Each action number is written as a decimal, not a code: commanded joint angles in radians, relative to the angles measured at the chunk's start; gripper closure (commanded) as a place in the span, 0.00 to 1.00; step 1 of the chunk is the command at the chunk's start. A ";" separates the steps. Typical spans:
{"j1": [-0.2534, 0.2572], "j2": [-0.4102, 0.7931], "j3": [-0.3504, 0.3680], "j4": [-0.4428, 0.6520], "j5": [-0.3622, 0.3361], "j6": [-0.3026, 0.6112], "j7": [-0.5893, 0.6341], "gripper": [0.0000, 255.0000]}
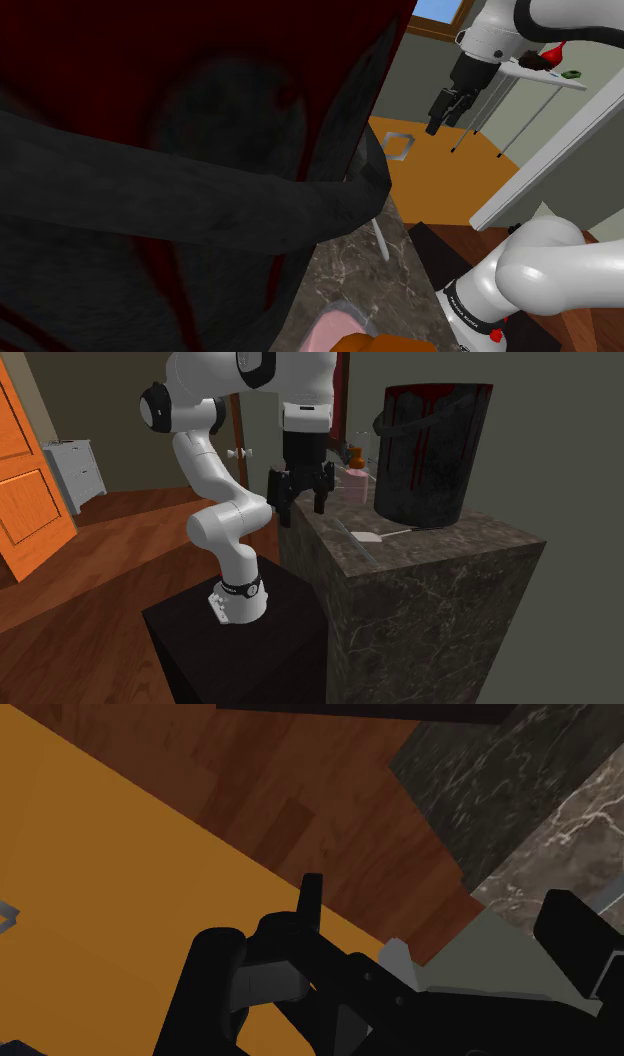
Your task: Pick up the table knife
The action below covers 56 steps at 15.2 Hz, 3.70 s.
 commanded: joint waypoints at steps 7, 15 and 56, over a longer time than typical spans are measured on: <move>-0.002 -0.091 0.143 -0.114 0.123 0.017 0.270 0.00; 0.005 -0.106 0.362 -0.175 0.316 0.083 0.634 0.00; -0.013 -0.040 0.479 -0.054 0.398 0.058 0.862 1.00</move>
